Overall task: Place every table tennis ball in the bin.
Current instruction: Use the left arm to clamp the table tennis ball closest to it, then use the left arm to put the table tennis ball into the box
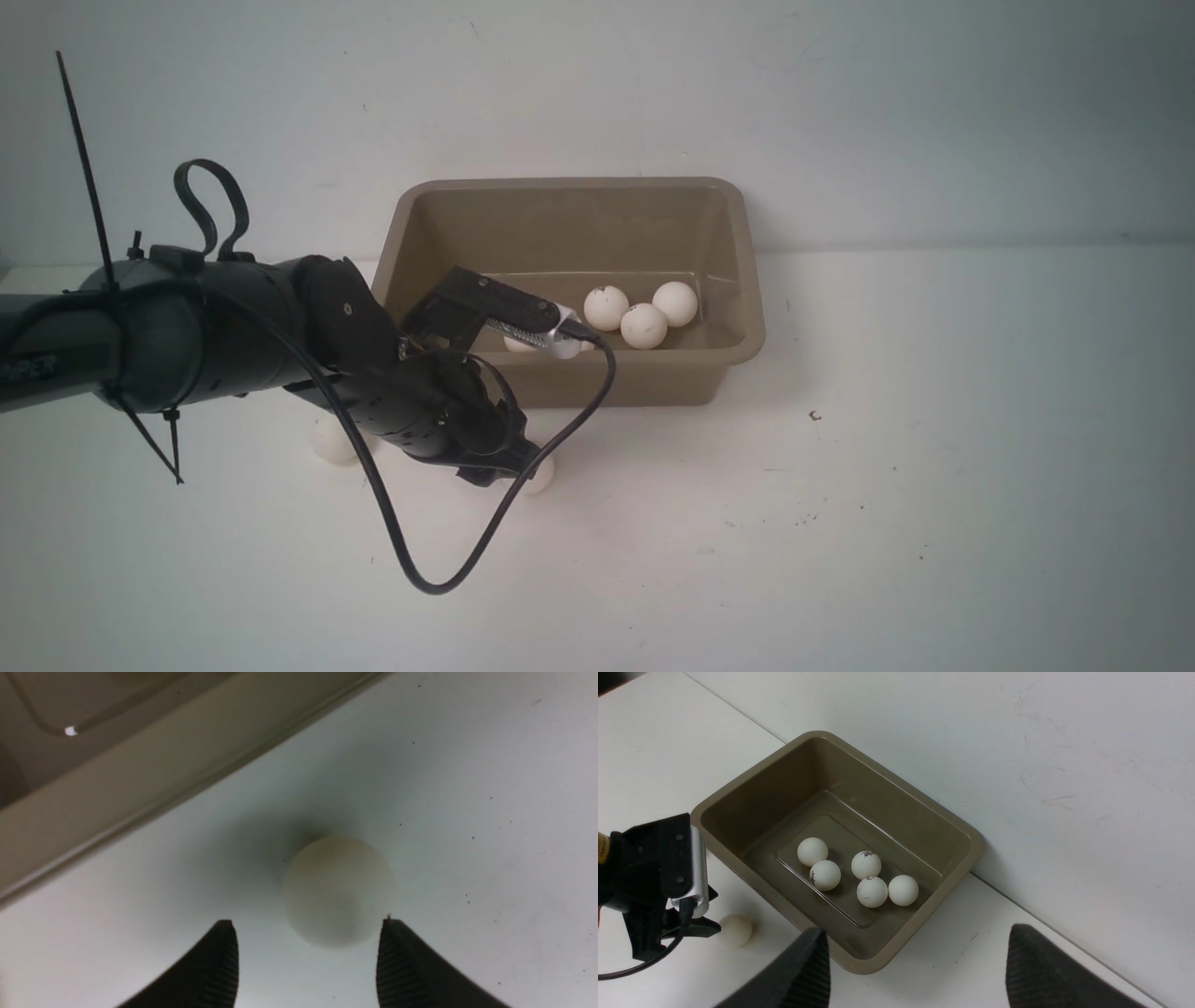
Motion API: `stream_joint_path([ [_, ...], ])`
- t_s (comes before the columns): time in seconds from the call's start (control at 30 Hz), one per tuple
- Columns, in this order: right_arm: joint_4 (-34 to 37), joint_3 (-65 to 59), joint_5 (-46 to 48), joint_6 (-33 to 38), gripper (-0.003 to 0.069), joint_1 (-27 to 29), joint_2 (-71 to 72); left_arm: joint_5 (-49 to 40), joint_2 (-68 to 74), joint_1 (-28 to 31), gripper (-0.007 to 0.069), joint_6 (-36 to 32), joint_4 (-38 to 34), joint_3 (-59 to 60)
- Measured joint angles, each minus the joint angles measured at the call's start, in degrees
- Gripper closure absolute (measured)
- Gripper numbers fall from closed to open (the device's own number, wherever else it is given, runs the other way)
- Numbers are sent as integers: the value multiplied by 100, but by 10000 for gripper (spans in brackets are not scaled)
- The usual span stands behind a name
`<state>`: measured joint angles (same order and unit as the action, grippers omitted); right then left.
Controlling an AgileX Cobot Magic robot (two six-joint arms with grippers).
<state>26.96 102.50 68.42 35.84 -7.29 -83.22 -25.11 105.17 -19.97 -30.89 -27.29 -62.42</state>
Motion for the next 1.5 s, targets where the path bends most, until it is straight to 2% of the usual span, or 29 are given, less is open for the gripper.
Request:
stream_joint_path([
  [0.23, 0, 0, 0, 0, 195, 0, 0, 60, 130, 0, 187, -570, -734, -2],
  [0.53, 0, 0, 12, 0, 195, 0, 0, 126, 566, -11, 184, -1411, -1646, -274],
  [0.63, 0, 0, 24, 0, 195, 0, 0, 74, 808, -11, 195, -1404, -1689, -487],
  [0.77, 0, 0, 38, 0, 195, 0, 0, -89, 1069, -11, 274, -1271, -1690, -737],
  [1.03, -100, 0, 38, 0, 195, 0, 0, -940, 676, -129, 272, -1248, -1606, -751],
  [1.17, -145, -5, 38, 0, 195, 0, 0, -701, -68, -376, 272, -1250, -1605, -872],
  [1.3, -145, -5, 38, 0, 195, 0, 0, -120, -242, -285, 272, -1248, -1534, -1703],
  [1.4, -145, -5, 38, 0, 195, 0, 0, -167, 22, -94, 272, -1197, -1449, -2193],
  [1.5, -145, -5, 43, 0, 195, 0, 0, -674, 731, 190, 272, -1123, -1198, -2956],
])
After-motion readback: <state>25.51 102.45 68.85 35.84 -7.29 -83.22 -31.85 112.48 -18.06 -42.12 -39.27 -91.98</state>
